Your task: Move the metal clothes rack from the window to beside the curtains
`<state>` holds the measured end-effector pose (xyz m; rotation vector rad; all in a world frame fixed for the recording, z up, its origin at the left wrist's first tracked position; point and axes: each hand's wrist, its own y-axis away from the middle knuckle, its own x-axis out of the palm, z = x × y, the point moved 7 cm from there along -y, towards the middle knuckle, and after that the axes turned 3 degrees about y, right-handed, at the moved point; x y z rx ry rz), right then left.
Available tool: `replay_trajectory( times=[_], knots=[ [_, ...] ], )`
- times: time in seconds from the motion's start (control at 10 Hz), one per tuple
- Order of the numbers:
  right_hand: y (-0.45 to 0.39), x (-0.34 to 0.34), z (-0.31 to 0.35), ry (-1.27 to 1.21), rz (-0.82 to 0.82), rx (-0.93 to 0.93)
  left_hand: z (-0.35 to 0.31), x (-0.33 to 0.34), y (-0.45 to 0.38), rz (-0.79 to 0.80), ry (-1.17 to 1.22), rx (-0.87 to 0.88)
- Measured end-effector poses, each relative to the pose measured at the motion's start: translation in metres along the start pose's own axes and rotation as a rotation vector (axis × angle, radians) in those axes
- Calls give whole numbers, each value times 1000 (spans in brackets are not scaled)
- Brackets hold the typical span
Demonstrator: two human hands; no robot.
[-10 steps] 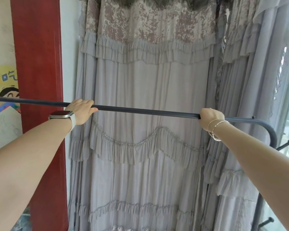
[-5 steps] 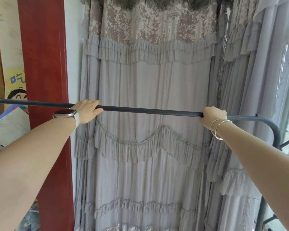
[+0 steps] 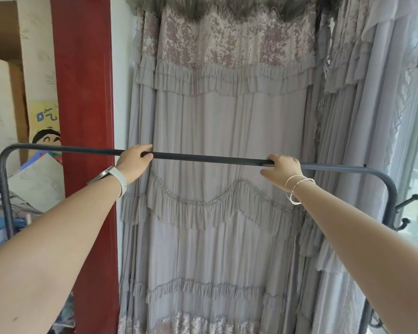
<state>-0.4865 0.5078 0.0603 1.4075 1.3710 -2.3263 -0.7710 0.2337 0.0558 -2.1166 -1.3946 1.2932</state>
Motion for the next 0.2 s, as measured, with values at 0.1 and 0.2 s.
replay_trajectory(
  times=[0.1, 0.2],
  knots=[
    [25, -9, -4, -500, -98, 199, 5, -5, 6, 58, 206, -58],
    [49, -6, -6, -1030, -177, 445, 6, -12, 16, 108, 230, -30]
  ],
)
